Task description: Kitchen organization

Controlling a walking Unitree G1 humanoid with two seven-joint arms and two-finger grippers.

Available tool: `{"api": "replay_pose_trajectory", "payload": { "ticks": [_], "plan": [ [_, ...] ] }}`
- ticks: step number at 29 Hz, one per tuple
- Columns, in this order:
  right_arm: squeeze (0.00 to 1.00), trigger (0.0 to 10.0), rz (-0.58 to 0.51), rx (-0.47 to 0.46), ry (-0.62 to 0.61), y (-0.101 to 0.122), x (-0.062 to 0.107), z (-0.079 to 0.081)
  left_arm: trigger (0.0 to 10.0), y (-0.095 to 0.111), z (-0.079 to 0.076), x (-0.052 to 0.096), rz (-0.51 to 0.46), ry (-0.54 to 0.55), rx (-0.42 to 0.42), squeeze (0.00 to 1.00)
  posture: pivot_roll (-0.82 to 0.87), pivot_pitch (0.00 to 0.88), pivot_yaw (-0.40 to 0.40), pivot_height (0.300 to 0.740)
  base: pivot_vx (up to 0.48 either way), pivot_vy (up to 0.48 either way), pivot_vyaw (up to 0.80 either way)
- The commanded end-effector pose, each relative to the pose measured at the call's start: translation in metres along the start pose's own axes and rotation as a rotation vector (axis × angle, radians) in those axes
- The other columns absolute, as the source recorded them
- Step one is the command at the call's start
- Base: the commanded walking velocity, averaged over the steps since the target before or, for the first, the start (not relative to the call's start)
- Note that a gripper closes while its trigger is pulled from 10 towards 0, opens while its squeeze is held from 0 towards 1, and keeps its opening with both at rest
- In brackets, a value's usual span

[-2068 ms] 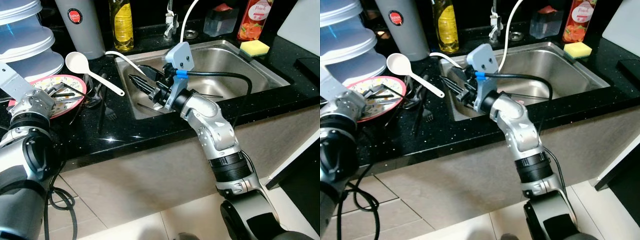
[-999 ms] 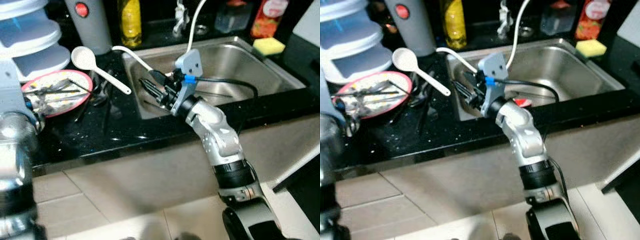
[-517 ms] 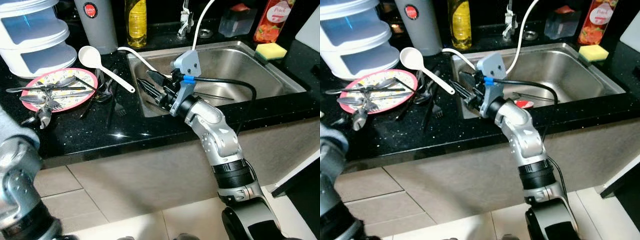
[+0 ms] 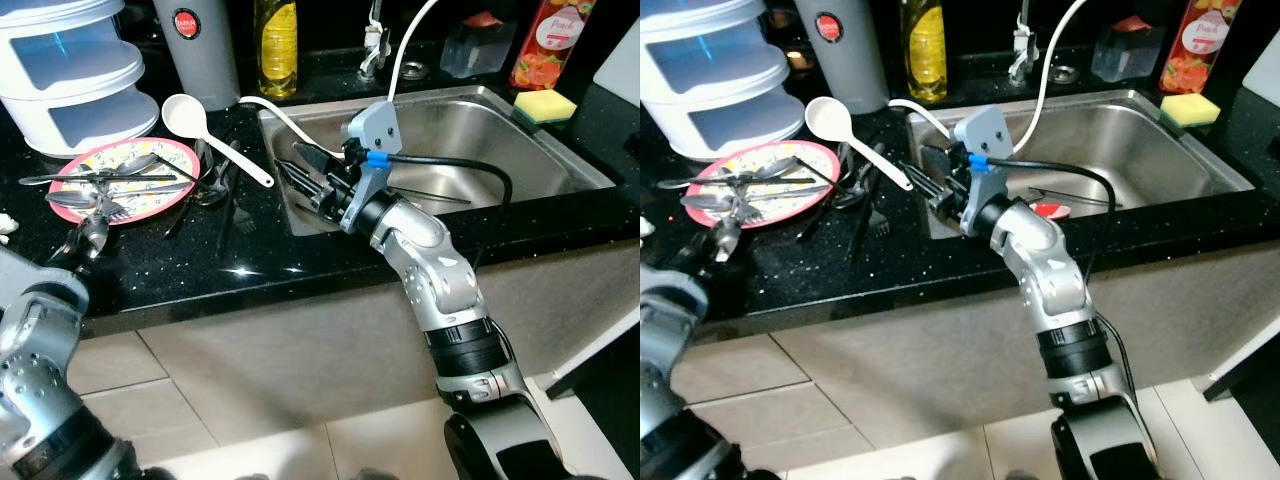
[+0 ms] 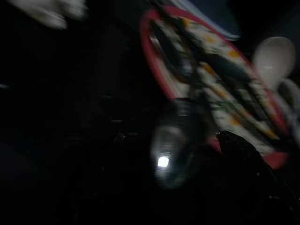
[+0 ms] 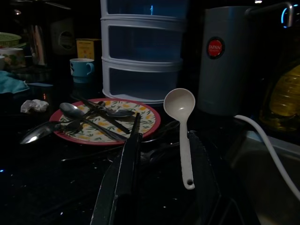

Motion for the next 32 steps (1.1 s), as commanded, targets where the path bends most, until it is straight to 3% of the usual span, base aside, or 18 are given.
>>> {"api": "replay_pose_trajectory", "payload": {
  "ticks": [1,7,9,10,11,12,19,23,27,28,30,31,32],
  "plan": [
    [0.0,10.0,-0.003,-0.012,0.011,0.0,-0.002,0.002,10.0,-0.021,0.008,-0.01,0.118,-0.018,0.056,0.0,0.04,0.041,0.007,0.74,0.0,0.0,0.0],
    [0.0,10.0,-0.006,-0.017,0.015,0.001,-0.002,0.003,10.0,-0.02,0.002,-0.019,0.133,-0.071,0.119,0.0,0.04,0.045,0.003,0.74,0.0,0.0,0.0],
    [0.0,10.0,-0.007,-0.019,0.016,0.001,-0.002,0.003,9.4,-0.019,0.001,-0.021,0.136,-0.08,0.137,0.0,0.04,0.046,0.002,0.74,0.0,0.0,0.0],
    [0.0,10.0,-0.007,-0.02,0.017,0.001,-0.002,0.003,6.5,-0.019,0.0,-0.022,0.14,-0.089,0.155,0.0,0.04,0.046,0.0,0.74,0.0,0.0,0.0],
    [0.0,10.0,-0.007,-0.02,0.017,0.001,-0.002,0.003,6.5,-0.019,0.0,-0.022,0.14,-0.089,0.155,0.0,0.04,0.046,0.0,0.74,0.0,0.0,0.0],
    [0.0,10.0,-0.007,-0.022,0.018,0.001,-0.002,0.003,0.0,-0.02,-0.002,-0.021,0.139,-0.099,0.164,0.0,0.05,0.047,-0.006,0.74,0.0,0.0,0.0],
    [0.0,10.0,-0.003,-0.026,0.04,0.001,-0.008,0.005,0.0,-0.026,-0.006,-0.011,0.11,-0.106,0.193,0.0,0.08,0.045,-0.036,0.74,0.0,0.0,0.0],
    [0.0,10.0,-0.008,-0.024,0.049,0.004,-0.012,0.005,0.0,-0.031,-0.025,0.001,0.09,-0.166,0.177,0.0,0.07,0.043,-0.04,0.74,0.0,0.0,0.0],
    [0.0,10.0,-0.007,-0.02,0.049,0.004,-0.012,0.005,0.0,-0.035,-0.044,0.007,0.067,-0.182,0.075,0.0,0.07,0.04,-0.039,0.74,0.0,0.0,0.0],
    [0.0,10.0,-0.006,-0.016,0.043,0.004,-0.011,0.003,5.5,-0.029,-0.054,0.01,0.008,-0.171,-0.023,0.0,0.06,0.037,-0.037,0.74,0.0,0.0,0.0],
    [0.0,10.0,-0.005,-0.014,0.038,0.004,-0.01,0.001,5.5,-0.024,-0.06,0.012,-0.037,-0.158,-0.089,0.0,0.06,0.037,-0.037,0.74,0.0,0.0,0.0],
    [0.0,10.0,-0.005,-0.013,0.034,0.004,-0.01,0.0,10.0,-0.02,-0.064,0.012,-0.058,-0.164,-0.119,0.0,0.05,0.034,-0.034,0.74,0.0,0.0,0.0],
    [0.0,10.0,-0.005,-0.013,0.034,0.004,-0.01,0.0,10.0,-0.02,-0.064,0.012,-0.058,-0.164,-0.119,0.0,0.05,0.034,-0.034,0.74,0.0,0.0,0.0]
  ]
}}
Point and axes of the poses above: a point about 5 cm out from each wrist's last joint towards the gripper, its own x axis pointing back from the gripper into the wrist, its own y axis along the axis of the wrist's last joint, z = x × y, the point moved 3 cm from there along -x, pointing out of the wrist towards the gripper, and after that the axes turned 9 degrees about -x, right-handed, at the moved point
